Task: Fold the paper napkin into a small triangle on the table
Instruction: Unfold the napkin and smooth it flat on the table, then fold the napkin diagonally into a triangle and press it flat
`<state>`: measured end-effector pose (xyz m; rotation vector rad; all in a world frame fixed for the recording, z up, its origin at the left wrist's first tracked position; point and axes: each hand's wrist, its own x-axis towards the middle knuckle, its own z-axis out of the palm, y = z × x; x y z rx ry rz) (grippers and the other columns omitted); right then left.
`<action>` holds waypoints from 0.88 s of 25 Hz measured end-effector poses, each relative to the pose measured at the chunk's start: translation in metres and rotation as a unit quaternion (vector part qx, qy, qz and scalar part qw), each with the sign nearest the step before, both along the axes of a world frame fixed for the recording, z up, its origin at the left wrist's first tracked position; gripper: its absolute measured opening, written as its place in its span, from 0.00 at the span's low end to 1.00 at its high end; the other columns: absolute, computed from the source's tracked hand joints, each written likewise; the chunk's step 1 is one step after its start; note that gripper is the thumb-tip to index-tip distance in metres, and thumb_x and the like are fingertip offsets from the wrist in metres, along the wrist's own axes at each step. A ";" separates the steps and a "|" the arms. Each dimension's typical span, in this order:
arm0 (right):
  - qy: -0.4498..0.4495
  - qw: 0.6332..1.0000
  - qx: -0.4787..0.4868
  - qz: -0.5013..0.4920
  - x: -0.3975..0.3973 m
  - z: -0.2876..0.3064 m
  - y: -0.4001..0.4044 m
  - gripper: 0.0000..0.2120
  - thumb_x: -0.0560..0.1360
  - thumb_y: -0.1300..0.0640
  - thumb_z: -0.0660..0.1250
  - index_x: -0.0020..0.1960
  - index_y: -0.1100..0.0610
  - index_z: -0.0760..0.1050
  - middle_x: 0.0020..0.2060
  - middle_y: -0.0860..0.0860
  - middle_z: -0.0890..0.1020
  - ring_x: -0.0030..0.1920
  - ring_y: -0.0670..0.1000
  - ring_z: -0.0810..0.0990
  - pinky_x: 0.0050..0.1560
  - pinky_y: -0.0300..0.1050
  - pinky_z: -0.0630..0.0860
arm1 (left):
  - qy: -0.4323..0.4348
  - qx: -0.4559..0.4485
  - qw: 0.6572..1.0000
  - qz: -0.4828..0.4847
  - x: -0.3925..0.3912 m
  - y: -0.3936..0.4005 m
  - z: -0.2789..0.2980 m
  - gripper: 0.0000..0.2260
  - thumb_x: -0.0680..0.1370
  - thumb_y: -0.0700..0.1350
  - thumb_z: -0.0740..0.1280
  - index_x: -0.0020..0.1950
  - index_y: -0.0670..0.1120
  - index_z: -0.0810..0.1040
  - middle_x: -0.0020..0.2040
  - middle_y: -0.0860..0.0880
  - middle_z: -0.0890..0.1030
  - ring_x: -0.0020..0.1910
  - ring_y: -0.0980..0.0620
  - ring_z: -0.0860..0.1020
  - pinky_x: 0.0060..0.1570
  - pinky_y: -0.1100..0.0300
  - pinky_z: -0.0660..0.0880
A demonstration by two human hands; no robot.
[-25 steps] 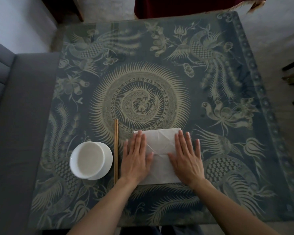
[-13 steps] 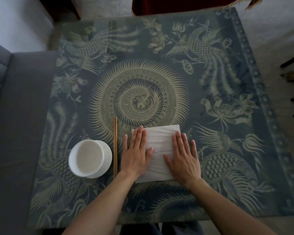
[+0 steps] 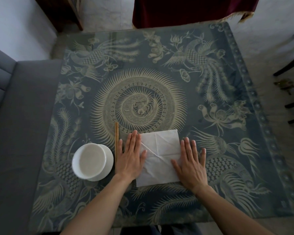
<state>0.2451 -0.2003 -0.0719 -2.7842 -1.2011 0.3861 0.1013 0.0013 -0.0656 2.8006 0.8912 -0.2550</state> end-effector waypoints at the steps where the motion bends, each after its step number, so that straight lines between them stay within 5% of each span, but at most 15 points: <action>1: 0.004 1.000 0.007 0.001 -0.003 0.002 -0.003 0.37 0.80 0.34 0.45 0.80 0.56 0.44 0.80 0.53 0.47 0.78 0.55 0.41 0.75 0.66 0.41 | -0.013 -0.005 1.000 -0.003 0.000 0.001 0.002 0.29 0.82 0.59 0.37 0.80 0.46 0.42 0.81 0.48 0.42 0.79 0.50 0.40 0.76 0.44 0.41; 5: 0.012 0.998 0.009 0.060 -0.020 0.006 -0.018 0.34 0.80 0.36 0.47 0.80 0.55 0.51 0.79 0.54 0.53 0.79 0.57 0.46 0.73 0.67 0.48 | -0.017 -0.017 0.999 -0.028 0.004 0.011 0.010 0.27 0.83 0.57 0.40 0.80 0.48 0.42 0.81 0.49 0.43 0.78 0.51 0.38 0.76 0.45 0.41; 8: 0.017 0.998 -0.008 0.053 -0.024 0.006 -0.024 0.34 0.80 0.37 0.48 0.80 0.53 0.51 0.79 0.53 0.53 0.79 0.57 0.46 0.72 0.67 0.49 | 0.038 -0.027 0.998 -0.052 0.005 0.020 0.011 0.27 0.83 0.57 0.41 0.77 0.50 0.34 0.80 0.51 0.36 0.77 0.51 0.33 0.74 0.46 0.34; 12: 0.013 0.998 -0.032 0.061 -0.020 0.005 -0.026 0.35 0.80 0.35 0.50 0.80 0.52 0.48 0.80 0.51 0.51 0.78 0.58 0.43 0.72 0.68 0.46 | 0.077 -0.039 0.994 -0.068 0.003 0.024 0.014 0.28 0.83 0.58 0.44 0.78 0.49 0.34 0.79 0.51 0.34 0.77 0.49 0.33 0.75 0.42 0.37; 18: 0.017 0.993 -0.032 0.109 0.003 0.016 -0.026 0.38 0.77 0.38 0.55 0.80 0.51 0.46 0.80 0.52 0.47 0.78 0.58 0.39 0.72 0.69 0.42 | 0.002 0.005 0.999 -0.040 0.012 0.020 0.030 0.23 0.81 0.56 0.56 0.73 0.47 0.66 0.75 0.44 0.65 0.76 0.43 0.58 0.75 0.40 0.49; 22: 0.008 0.991 -0.004 0.136 -0.021 0.027 -0.016 0.35 0.74 0.45 0.60 0.78 0.55 0.59 0.78 0.55 0.58 0.78 0.59 0.52 0.70 0.67 0.50 | -0.032 -0.011 0.997 -0.069 0.046 0.022 0.031 0.17 0.79 0.52 0.64 0.67 0.49 0.73 0.65 0.46 0.73 0.66 0.44 0.71 0.70 0.45 0.60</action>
